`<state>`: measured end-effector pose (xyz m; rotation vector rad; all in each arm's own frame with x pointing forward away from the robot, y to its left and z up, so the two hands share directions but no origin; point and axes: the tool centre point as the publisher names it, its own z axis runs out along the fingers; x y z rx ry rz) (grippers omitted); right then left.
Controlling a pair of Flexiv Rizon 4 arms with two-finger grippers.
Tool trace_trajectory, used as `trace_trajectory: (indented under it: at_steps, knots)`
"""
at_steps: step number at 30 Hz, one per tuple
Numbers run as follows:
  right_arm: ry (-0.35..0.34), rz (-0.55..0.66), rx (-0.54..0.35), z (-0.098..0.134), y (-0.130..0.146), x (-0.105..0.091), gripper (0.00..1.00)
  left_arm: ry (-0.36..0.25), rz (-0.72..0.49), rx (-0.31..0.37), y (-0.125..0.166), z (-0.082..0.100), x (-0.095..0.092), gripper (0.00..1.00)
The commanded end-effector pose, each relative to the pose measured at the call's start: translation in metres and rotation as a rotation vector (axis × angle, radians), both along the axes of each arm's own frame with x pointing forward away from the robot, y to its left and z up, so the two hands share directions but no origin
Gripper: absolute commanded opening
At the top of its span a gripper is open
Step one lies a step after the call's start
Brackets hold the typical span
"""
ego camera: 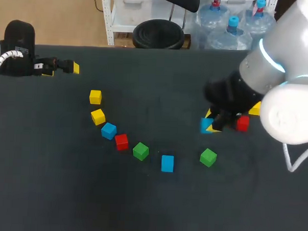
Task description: Place the blue cubes, place green cubes on the blue cubes, place the yellow cubes on the green cubes, then place the red cubes on the yellow cubes, and place purple cube on the red cubes.
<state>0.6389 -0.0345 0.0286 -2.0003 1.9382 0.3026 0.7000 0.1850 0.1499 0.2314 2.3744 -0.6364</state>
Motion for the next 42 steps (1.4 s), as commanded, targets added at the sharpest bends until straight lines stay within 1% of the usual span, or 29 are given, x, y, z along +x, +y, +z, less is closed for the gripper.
trace_trajectory:
  at_steps: [1,7,15,23,28,42]
  knots:
    - [0.031,0.008,-0.011,-0.004,0.014,0.016,0.00,0.000,0.000,0.000,0.000,0.000,0.000,1.00]
    - [0.033,0.005,-0.017,-0.003,0.032,0.029,0.00,0.000,0.000,0.000,0.000,0.000,0.000,1.00]
    - [0.035,0.005,-0.019,-0.003,0.055,0.039,0.00,0.000,0.000,0.000,0.000,0.000,0.000,1.00]
    - [0.040,0.010,-0.018,-0.003,0.072,0.041,0.00,0.000,0.000,0.000,0.000,0.000,0.000,1.00]
    - [0.043,0.019,-0.019,-0.005,0.077,0.043,0.00,0.000,0.000,0.000,0.000,0.000,0.000,1.00]
    - [0.047,0.007,-0.020,-0.010,0.095,0.054,0.00,0.000,0.000,0.000,0.000,0.000,0.000,1.00]
